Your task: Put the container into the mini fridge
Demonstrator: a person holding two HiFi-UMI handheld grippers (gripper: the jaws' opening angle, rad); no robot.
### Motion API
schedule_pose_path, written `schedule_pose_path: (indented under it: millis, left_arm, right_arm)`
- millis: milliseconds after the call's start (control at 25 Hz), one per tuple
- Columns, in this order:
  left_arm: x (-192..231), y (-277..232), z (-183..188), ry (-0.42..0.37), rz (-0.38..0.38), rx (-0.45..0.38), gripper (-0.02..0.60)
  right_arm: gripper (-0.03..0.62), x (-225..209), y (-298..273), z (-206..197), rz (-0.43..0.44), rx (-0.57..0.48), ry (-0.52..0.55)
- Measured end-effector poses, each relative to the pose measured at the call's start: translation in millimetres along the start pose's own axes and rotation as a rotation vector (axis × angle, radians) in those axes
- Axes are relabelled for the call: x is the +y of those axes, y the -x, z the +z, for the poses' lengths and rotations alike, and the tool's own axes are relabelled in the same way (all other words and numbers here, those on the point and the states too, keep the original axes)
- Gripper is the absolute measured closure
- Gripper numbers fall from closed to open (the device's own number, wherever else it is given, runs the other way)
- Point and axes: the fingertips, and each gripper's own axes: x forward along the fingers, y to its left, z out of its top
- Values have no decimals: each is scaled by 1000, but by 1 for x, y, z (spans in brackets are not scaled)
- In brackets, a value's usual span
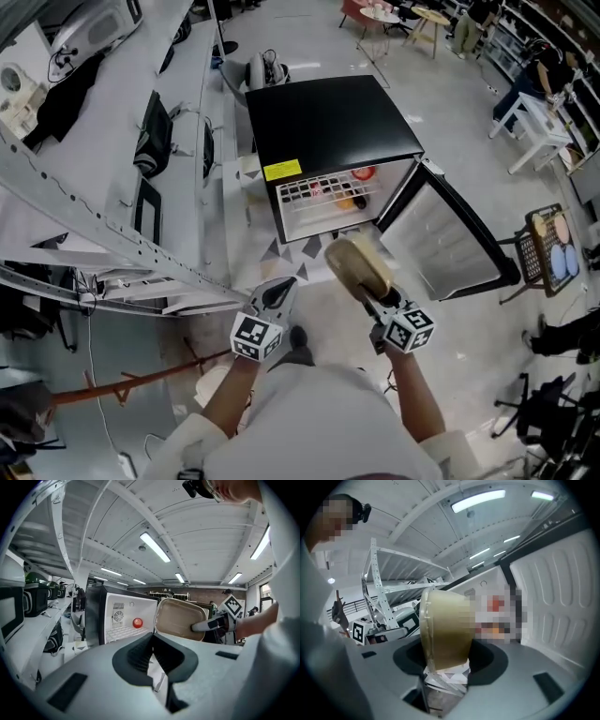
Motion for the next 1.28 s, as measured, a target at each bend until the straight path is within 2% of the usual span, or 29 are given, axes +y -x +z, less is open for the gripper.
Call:
schedule_pose_path:
  millis: [320, 480, 680, 960, 1280]
  left_arm:
    - [43, -5, -7, 1, -34, 17, 577]
    - [55, -3, -10, 12, -31, 23, 577]
    - [61, -2, -10, 36, -15, 15, 577]
    - [65, -3, -14, 57, 30, 22, 577]
    - [62, -16, -7, 79, 115, 24, 577]
  right_arm:
    - [373, -10, -51, -5, -62, -19, -144]
    - [373, -11, -69, -8, -60, -36, -245]
    - [373, -10, -89, -11, -43, -1, -276]
    - [372, -26, -121, -15, -38, 16, -372]
    - [376, -39, -168, -9, 59, 54, -475]
